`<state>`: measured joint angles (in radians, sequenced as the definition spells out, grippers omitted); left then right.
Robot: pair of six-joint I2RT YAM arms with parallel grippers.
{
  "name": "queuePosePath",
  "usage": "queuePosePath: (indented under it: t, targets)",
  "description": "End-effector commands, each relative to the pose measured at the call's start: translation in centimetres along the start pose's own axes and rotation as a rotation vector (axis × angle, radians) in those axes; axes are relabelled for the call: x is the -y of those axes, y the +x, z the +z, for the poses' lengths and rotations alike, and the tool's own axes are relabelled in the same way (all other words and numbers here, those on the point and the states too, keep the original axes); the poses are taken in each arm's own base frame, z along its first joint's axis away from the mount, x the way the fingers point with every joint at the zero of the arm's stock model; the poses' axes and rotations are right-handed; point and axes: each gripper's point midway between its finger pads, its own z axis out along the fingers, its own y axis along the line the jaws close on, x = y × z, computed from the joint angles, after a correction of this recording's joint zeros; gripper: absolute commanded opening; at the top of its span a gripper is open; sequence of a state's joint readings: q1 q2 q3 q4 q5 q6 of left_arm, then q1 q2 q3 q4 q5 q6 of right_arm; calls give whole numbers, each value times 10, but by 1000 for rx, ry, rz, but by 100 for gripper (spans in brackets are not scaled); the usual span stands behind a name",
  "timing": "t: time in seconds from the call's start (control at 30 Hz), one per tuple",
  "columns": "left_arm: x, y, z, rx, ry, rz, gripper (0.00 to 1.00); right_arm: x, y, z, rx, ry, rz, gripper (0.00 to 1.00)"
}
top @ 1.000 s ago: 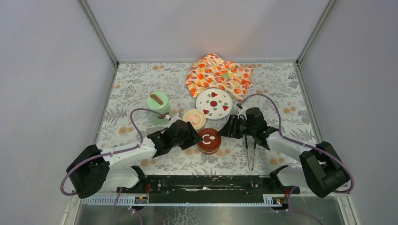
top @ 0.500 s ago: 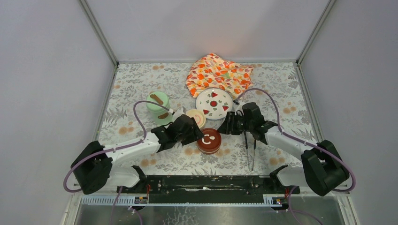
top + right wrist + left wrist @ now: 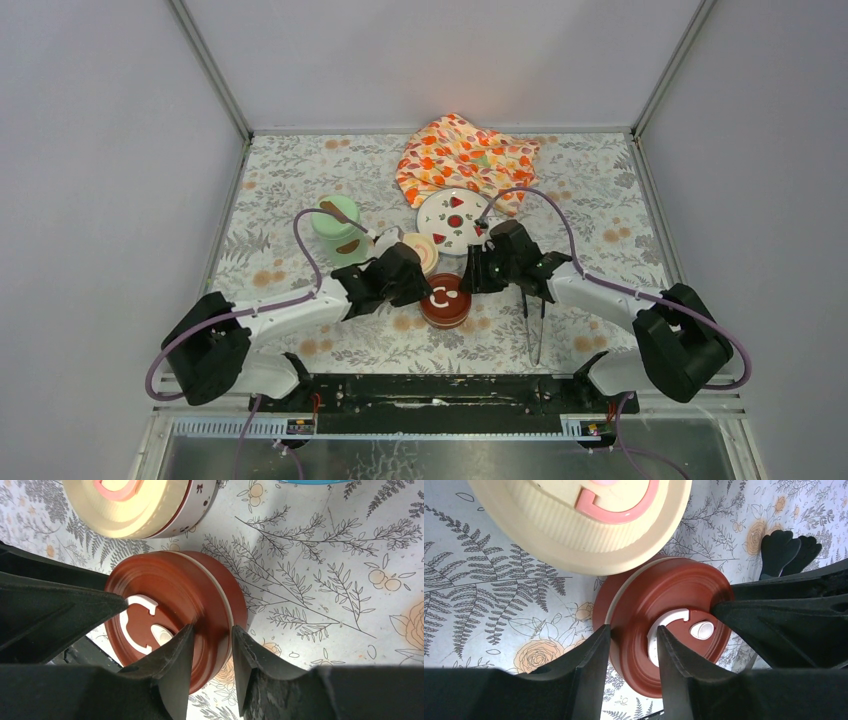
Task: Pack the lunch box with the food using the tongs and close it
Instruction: Screw the box lid onto the packing box.
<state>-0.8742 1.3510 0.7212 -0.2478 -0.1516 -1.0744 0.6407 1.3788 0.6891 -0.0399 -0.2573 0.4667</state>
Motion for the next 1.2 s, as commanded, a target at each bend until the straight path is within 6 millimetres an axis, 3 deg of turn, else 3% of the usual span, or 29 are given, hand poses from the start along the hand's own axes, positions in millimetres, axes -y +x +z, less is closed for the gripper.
queuePosePath:
  t: [0.0, 0.2, 0.5, 0.67, 0.93, 1.17]
  targets:
    - [-62, 32, 1, -80, -211, 101, 43, 8, 2, -3, -13, 99, -68, 40]
    - [-62, 32, -2, -77, -207, 111, 46, 6, 7, -2, -28, 119, -77, 41]
    - [-32, 9, -19, -8, -129, 125, 59, 2, 3, -21, -13, 151, -107, 41]
    - [-16, 8, -24, -18, -88, 153, 61, 0, 6, -23, -36, 160, -119, 43]
    - [-34, 33, -9, -107, -157, 190, 57, 9, 34, -12, -144, 256, -171, 41]
    - [-63, 57, -3, -166, -251, 220, 50, 7, 52, -10, -192, 326, -215, 40]
